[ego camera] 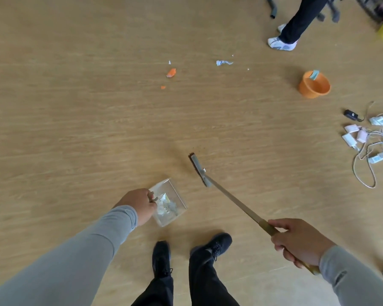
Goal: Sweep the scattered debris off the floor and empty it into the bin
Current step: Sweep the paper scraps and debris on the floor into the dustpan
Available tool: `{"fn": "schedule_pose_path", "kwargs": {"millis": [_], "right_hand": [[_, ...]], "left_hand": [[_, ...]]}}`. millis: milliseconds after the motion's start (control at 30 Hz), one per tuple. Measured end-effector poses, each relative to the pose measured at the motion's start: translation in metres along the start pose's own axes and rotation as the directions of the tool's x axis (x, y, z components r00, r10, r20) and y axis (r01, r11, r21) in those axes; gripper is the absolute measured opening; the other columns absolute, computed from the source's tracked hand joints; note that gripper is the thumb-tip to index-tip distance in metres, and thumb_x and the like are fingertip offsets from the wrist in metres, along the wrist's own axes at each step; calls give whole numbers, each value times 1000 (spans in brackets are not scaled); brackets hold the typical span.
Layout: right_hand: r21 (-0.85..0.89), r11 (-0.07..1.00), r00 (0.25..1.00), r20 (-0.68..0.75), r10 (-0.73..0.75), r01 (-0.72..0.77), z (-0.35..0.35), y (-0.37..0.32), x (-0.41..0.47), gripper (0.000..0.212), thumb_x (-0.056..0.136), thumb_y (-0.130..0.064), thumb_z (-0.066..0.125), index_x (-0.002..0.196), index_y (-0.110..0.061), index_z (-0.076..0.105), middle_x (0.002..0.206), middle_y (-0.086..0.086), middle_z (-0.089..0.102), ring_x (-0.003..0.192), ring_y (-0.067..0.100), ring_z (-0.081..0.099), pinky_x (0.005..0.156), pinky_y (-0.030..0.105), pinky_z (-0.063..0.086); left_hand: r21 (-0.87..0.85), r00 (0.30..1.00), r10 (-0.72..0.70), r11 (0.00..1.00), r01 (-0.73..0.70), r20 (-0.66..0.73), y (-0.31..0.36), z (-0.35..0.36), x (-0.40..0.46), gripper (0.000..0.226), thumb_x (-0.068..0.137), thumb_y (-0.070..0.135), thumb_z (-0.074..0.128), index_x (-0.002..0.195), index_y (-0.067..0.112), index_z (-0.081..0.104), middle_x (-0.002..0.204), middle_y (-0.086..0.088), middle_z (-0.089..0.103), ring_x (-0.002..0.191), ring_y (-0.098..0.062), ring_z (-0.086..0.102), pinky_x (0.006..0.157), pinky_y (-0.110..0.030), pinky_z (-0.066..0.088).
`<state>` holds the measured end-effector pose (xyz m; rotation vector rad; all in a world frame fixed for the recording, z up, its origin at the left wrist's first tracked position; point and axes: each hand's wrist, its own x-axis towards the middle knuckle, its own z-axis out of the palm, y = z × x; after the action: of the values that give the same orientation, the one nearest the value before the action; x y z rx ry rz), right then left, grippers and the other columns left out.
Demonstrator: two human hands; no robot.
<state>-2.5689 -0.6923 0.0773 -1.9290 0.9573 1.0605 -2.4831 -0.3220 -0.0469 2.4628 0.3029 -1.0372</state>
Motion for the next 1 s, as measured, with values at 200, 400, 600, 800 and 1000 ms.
{"fn": "schedule_pose_path", "kwargs": {"millis": [200, 400, 600, 800, 1000], "right_hand": [[-4, 1000, 997, -73, -2, 2, -17, 6, 29, 52, 94, -6, 53, 142, -24, 53, 74, 12, 64, 47, 16, 43, 44, 26, 36], [-146, 989, 991, -132, -18, -1, -33, -9, 81, 40, 92, -16, 50, 129, -29, 57, 78, 9, 67, 58, 23, 52, 48, 28, 43], [-428, 904, 993, -107, -42, -8, -18, -37, 122, 23, 94, -14, 45, 115, -22, 54, 94, 1, 59, 70, 18, 58, 52, 27, 45], [-420, 907, 996, 86, 7, 29, -31, -12, 105, 23, 90, -20, 52, 110, -27, 60, 86, -1, 65, 64, 21, 64, 50, 27, 44], [-184, 983, 996, 85, 19, -3, -102, 8, 67, 44, 88, -10, 57, 121, -38, 63, 71, 8, 63, 43, 15, 42, 42, 24, 31]], "left_hand": [[50, 998, 55, 997, -55, 11, 61, 6, 29, 20, 91, 33, 58, 110, 29, 62, 108, 10, 60, 94, -15, 62, 82, -28, 49], [94, 998, 59, 994, -59, 2, 109, 17, 68, 17, 91, 33, 56, 104, 26, 64, 102, 5, 67, 90, -18, 65, 89, -37, 55], [101, 998, 52, 994, -48, -35, 140, 26, 88, 14, 90, 31, 52, 94, 25, 63, 95, 5, 68, 86, -19, 66, 86, -38, 57], [125, 998, 42, 991, -37, -37, 140, 20, 91, 14, 91, 31, 49, 91, 25, 62, 92, 5, 67, 83, -18, 65, 82, -38, 57], [102, 998, 57, 993, -55, -14, 138, 16, 90, 16, 93, 35, 50, 100, 26, 62, 99, 5, 66, 87, -17, 65, 86, -38, 57]]}}
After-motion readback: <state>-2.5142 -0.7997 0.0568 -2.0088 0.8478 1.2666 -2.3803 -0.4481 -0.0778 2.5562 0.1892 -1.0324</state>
